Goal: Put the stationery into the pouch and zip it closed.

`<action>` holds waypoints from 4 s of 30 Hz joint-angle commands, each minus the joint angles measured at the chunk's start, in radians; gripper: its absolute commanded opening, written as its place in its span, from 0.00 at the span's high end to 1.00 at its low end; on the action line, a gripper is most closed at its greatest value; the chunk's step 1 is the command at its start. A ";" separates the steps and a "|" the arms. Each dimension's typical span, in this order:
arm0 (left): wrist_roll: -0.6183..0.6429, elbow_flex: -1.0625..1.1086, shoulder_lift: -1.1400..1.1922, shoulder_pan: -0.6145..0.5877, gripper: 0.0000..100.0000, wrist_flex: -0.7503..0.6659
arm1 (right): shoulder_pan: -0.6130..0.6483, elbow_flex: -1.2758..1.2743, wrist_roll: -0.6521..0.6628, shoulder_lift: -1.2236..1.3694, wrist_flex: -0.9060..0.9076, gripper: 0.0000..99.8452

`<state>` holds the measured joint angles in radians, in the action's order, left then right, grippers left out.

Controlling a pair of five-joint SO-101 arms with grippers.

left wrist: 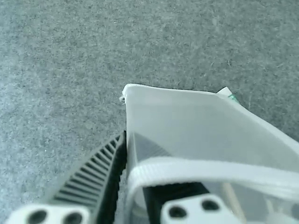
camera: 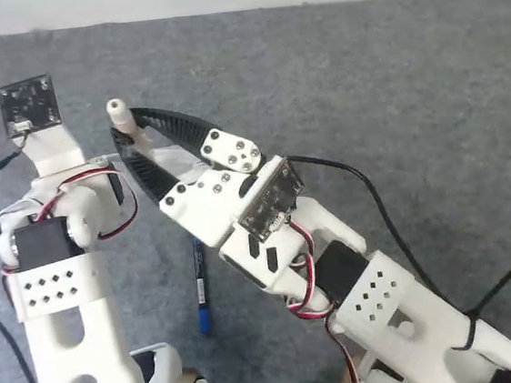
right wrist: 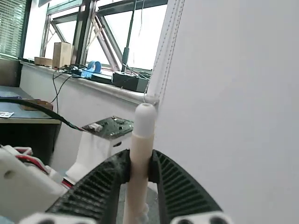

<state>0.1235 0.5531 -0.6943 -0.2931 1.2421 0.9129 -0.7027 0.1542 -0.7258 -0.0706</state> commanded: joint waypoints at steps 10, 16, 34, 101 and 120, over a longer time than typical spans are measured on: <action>0.017 -0.061 0.009 0.003 0.99 0.021 | -0.036 -0.049 0.023 0.018 -0.110 0.99; 0.017 -0.061 0.009 0.003 0.99 0.035 | -0.030 -0.089 0.023 0.050 -0.116 0.99; 0.017 -0.054 0.009 -0.002 0.99 0.035 | -0.031 -0.385 0.021 -0.143 -0.114 0.99; 0.035 -0.021 0.003 -0.259 0.99 0.028 | -0.239 -0.166 0.026 -0.214 0.731 0.87; 0.035 -0.024 0.003 -0.353 0.99 0.026 | -0.188 -0.028 0.017 0.303 0.728 0.87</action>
<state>0.1481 0.5531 -0.6897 -0.6183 1.2666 0.7027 -0.8147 0.1634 -0.4695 0.6567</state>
